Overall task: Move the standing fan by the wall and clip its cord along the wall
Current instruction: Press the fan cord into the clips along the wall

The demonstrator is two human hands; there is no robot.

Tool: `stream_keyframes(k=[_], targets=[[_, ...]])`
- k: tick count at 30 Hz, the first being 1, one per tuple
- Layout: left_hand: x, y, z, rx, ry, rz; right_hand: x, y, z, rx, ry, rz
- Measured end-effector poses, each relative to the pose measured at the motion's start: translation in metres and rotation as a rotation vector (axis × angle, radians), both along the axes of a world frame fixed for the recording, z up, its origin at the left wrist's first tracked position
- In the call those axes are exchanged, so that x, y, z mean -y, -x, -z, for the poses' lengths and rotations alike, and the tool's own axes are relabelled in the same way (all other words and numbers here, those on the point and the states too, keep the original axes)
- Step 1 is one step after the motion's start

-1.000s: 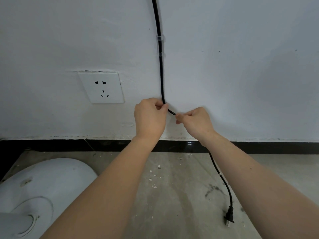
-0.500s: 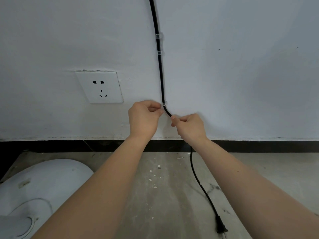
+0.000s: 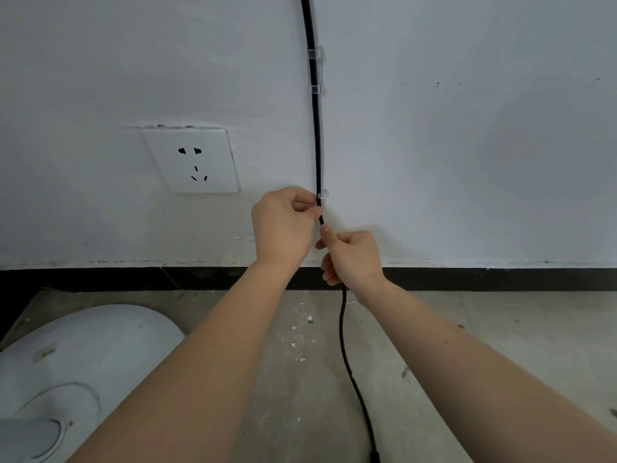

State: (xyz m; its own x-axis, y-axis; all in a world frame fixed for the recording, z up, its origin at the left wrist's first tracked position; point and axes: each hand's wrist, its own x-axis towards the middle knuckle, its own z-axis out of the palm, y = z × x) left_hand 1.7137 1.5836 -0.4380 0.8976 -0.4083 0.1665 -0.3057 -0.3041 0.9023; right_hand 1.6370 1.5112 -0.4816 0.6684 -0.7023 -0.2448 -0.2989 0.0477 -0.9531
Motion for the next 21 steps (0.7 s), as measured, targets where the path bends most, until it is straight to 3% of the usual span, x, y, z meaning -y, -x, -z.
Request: stream_keyframes(k=[4, 9, 11, 19, 21], targets=[[0.000, -0.001, 0.001, 0.007, 0.000, -0.003, -0.005, -0.002, 0.004, 0.003, 0.027, -0.067], [0.000, 0.001, 0.003, 0.043, 0.006, 0.010, -0.005, 0.001, 0.009, -0.153, 0.474, -0.225], [0.001, 0.002, 0.003, 0.084, 0.008, 0.012, -0.005, 0.004, 0.011, -0.202, 0.560, -0.287], [0.000, 0.003, 0.002, 0.123, 0.024, 0.028, -0.010, 0.004, 0.012, -0.139, 0.403, -0.262], [0.001, 0.004, 0.001, 0.125, 0.036, 0.023, -0.015, 0.007, 0.017, -0.115, 0.446, -0.209]])
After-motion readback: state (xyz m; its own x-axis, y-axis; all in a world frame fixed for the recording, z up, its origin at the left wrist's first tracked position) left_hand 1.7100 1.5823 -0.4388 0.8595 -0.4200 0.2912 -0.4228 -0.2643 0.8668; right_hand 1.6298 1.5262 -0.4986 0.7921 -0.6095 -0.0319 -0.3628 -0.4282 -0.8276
